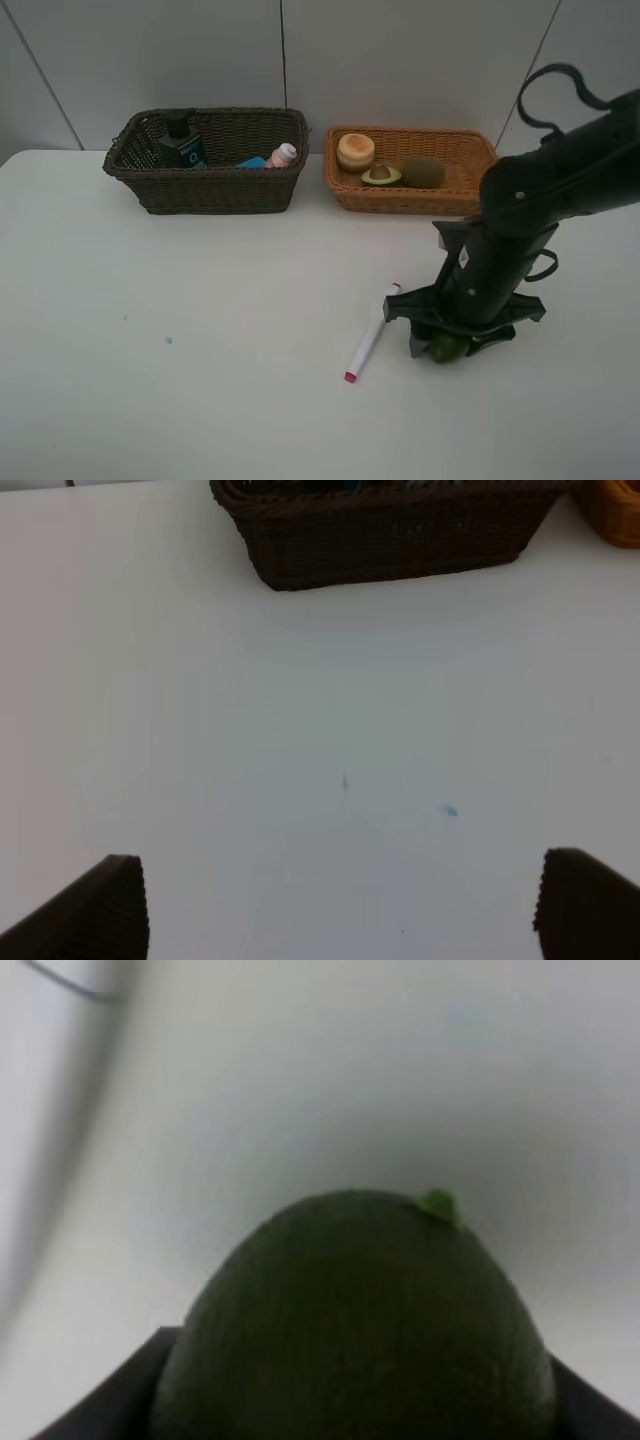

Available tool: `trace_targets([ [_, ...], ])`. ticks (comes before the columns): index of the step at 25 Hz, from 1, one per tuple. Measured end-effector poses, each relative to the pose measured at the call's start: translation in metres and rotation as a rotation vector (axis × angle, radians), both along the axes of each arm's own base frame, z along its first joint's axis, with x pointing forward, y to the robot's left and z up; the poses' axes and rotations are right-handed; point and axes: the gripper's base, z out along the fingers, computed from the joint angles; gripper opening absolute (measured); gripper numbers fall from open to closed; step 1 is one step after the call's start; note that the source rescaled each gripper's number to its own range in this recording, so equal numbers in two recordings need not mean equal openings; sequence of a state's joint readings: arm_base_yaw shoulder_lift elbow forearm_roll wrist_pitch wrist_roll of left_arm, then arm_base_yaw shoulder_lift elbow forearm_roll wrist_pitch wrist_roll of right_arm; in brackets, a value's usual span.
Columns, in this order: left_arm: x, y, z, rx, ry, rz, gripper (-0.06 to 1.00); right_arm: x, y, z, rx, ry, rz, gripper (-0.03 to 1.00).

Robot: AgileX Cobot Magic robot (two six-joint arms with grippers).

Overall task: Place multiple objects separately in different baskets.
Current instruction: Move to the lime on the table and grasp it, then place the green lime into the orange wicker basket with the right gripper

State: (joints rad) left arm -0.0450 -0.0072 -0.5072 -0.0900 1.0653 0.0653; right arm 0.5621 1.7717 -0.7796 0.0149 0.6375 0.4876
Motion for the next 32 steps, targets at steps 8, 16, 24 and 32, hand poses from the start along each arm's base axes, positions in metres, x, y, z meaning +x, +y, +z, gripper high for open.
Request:
trace_targets([
  [8, 0.000, 0.000, 0.000, 0.000, 0.000, 0.000, 0.91, 0.089, 0.003, 0.107, 0.016, -0.286, 0.175, 0.67],
  [16, 0.000, 0.000, 0.000, 0.000, 0.000, 0.000, 0.91, 0.189, -0.042, 0.122, 0.014, -0.410, 0.124, 0.67],
  [24, 0.000, 0.000, 0.000, 0.000, 0.000, 0.000, 0.91, 0.217, -0.048, 0.084, -0.139, -0.354, 0.137, 0.96],
  [32, 0.000, 0.000, 0.000, 0.000, 0.000, 0.000, 0.91, 0.208, -0.047, 0.099, -0.095, -0.319, 0.086, 0.98],
])
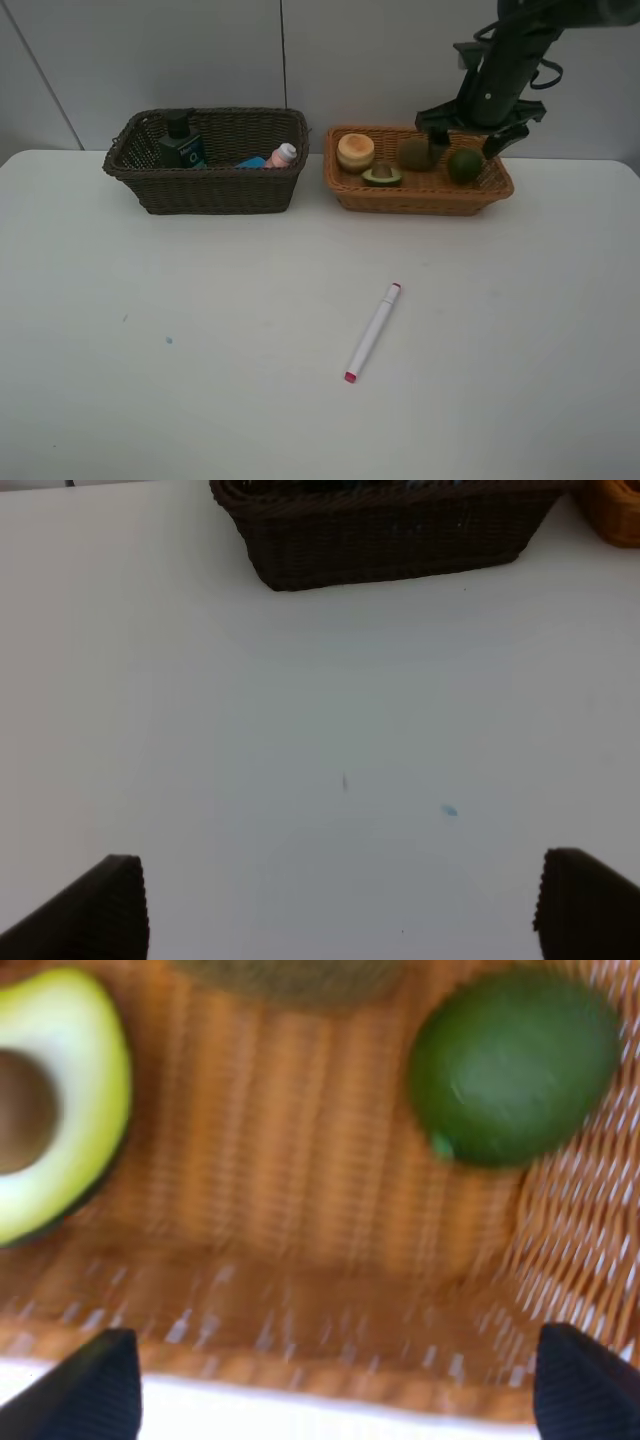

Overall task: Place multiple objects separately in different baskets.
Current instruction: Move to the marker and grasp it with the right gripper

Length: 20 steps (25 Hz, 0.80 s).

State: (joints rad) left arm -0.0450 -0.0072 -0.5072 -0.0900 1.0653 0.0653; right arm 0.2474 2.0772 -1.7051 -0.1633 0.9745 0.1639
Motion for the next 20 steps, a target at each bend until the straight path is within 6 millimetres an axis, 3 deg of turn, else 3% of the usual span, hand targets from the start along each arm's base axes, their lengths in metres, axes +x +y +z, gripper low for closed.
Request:
trace_targets([
  [7, 0.000, 0.000, 0.000, 0.000, 0.000, 0.000, 0.91, -0.035, 0.002, 0.043, 0.100, 0.147, -0.060, 0.98],
  [11, 0.000, 0.000, 0.000, 0.000, 0.000, 0.000, 0.91, -0.046, 0.007, 0.055, 0.199, 0.152, -0.118, 0.98],
  [14, 0.000, 0.000, 0.000, 0.000, 0.000, 0.000, 0.91, -0.060, 0.009, 0.060, 0.235, 0.168, -0.140, 0.98],
  [18, 0.000, 0.000, 0.000, 0.000, 0.000, 0.000, 0.91, -0.098, 0.024, 0.056, 0.220, 0.230, -0.088, 0.98],
  [20, 0.000, 0.000, 0.000, 0.000, 0.000, 0.000, 0.91, -0.121, 0.035, 0.045, 0.199, 0.288, -0.066, 0.98],
])
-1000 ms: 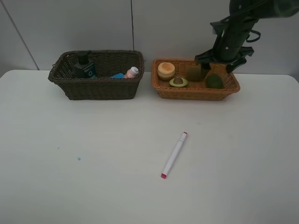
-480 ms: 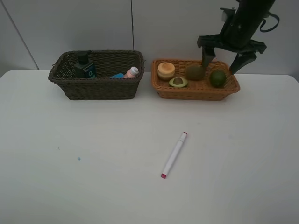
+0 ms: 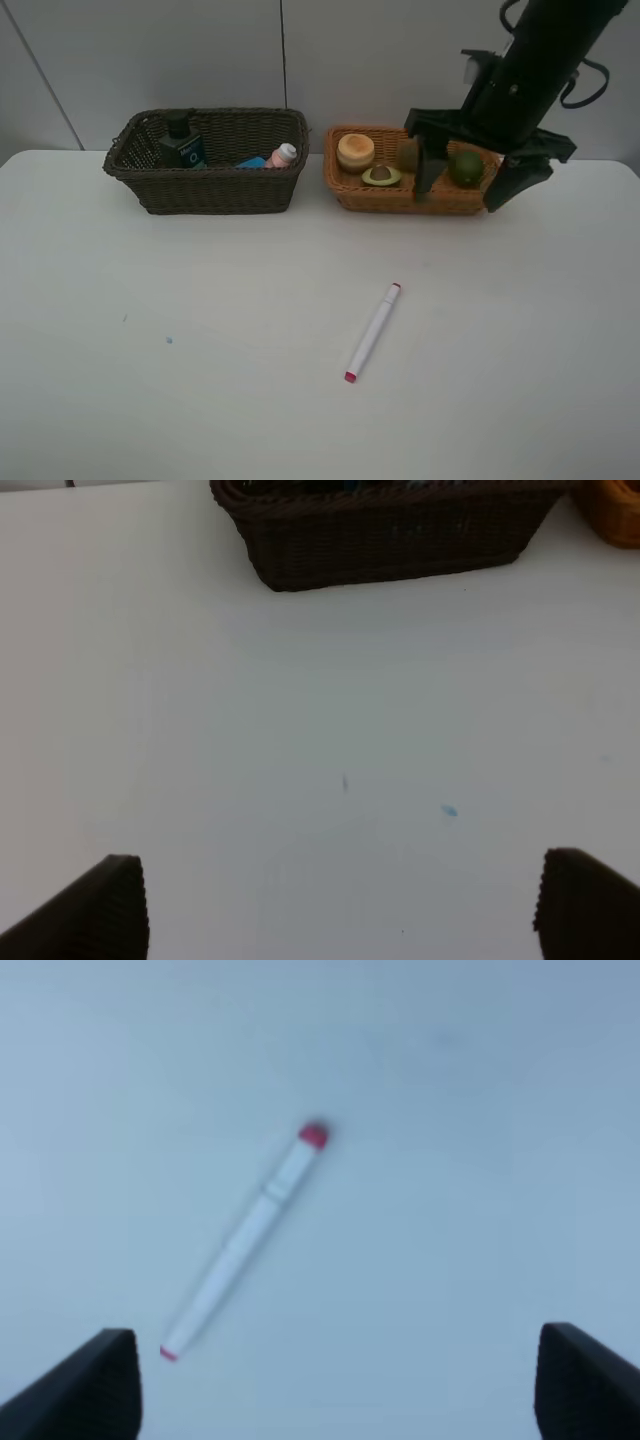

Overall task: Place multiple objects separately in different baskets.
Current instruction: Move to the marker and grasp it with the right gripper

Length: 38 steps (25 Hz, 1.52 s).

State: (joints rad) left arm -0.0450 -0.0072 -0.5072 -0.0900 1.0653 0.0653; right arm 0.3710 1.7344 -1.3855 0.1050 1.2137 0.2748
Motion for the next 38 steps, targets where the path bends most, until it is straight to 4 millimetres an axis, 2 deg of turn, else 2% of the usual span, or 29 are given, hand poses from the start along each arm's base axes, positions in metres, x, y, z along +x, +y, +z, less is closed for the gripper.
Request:
trace_targets([
  [4, 0.000, 0.000, 0.000, 0.000, 0.000, 0.000, 0.91, -0.038, 0.019, -0.036, -0.044, 0.109, 0.022, 0.98],
  [9, 0.000, 0.000, 0.000, 0.000, 0.000, 0.000, 0.91, -0.060, 0.038, -0.068, -0.023, 0.077, -0.023, 0.98],
  [16, 0.000, 0.000, 0.000, 0.000, 0.000, 0.000, 0.91, -0.060, 0.053, -0.077, 0.064, 0.025, -0.133, 0.98],
  [23, 0.000, 0.000, 0.000, 0.000, 0.000, 0.000, 0.91, -0.078, 0.090, -0.111, 0.013, 0.069, -0.104, 0.98],
  [38, 0.000, 0.000, 0.000, 0.000, 0.000, 0.000, 0.91, -0.069, 0.093, -0.160, -0.082, 0.057, -0.062, 0.98],
])
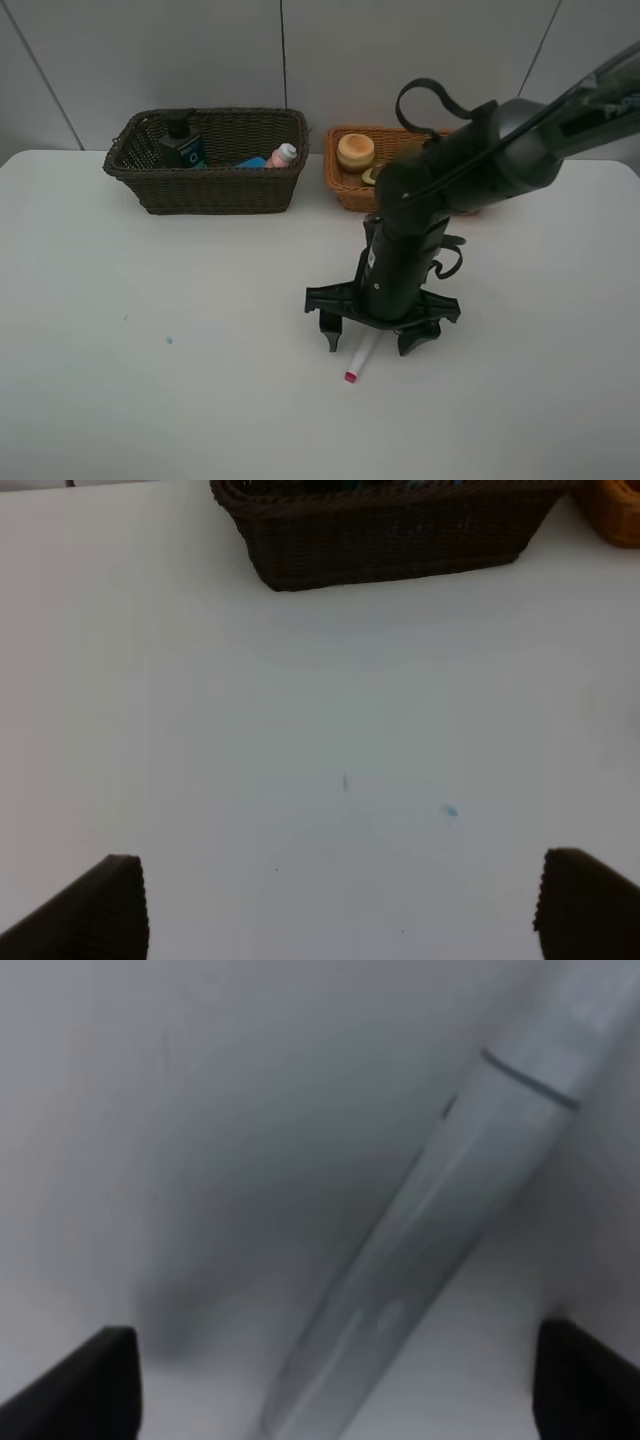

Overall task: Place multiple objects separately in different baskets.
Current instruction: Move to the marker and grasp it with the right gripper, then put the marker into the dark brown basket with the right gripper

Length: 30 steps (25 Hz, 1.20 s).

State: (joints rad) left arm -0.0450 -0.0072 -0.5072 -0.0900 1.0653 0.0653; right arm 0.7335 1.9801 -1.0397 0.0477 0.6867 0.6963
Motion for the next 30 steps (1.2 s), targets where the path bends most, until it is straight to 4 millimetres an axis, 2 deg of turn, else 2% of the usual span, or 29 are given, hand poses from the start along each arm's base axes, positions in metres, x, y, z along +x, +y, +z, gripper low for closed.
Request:
trace_targets([
  [4, 0.000, 0.000, 0.000, 0.000, 0.000, 0.000, 0.91, 0.000, 0.000, -0.001, 0.000, -0.003, 0.005, 0.94],
  [6, 0.000, 0.000, 0.000, 0.000, 0.000, 0.000, 0.91, 0.001, 0.000, -0.001, 0.000, -0.006, 0.009, 0.82],
  [8, 0.000, 0.000, 0.000, 0.000, 0.000, 0.000, 0.91, 0.001, 0.000, -0.002, -0.003, -0.008, 0.013, 0.58],
  [11, 0.000, 0.000, 0.000, 0.000, 0.000, 0.000, 0.91, 0.001, -0.001, -0.003, -0.015, -0.008, 0.025, 0.12],
  [12, 0.000, 0.000, 0.000, 0.000, 0.000, 0.000, 0.91, 0.001, -0.001, -0.003, -0.016, -0.008, 0.028, 0.00],
  [16, 0.000, 0.000, 0.000, 0.000, 0.000, 0.000, 0.91, 0.001, -0.001, -0.002, -0.019, -0.007, 0.054, 0.01],
  [19, 0.000, 0.000, 0.000, 0.000, 0.000, 0.000, 0.91, 0.001, -0.002, 0.010, -0.001, -0.039, 0.107, 0.01],
  [21, 0.000, 0.000, 0.000, 0.000, 0.000, 0.000, 0.91, 0.001, -0.002, 0.028, 0.023, -0.087, 0.148, 0.01],
  [26, 0.000, 0.000, 0.000, 0.000, 0.000, 0.000, 0.91, 0.001, -0.012, 0.090, 0.056, -0.294, 0.262, 0.01],
  [30, 0.000, 0.000, 0.000, 0.000, 0.000, 0.000, 0.91, 0.002, -0.018, 0.123, 0.070, -0.439, 0.314, 0.01],
])
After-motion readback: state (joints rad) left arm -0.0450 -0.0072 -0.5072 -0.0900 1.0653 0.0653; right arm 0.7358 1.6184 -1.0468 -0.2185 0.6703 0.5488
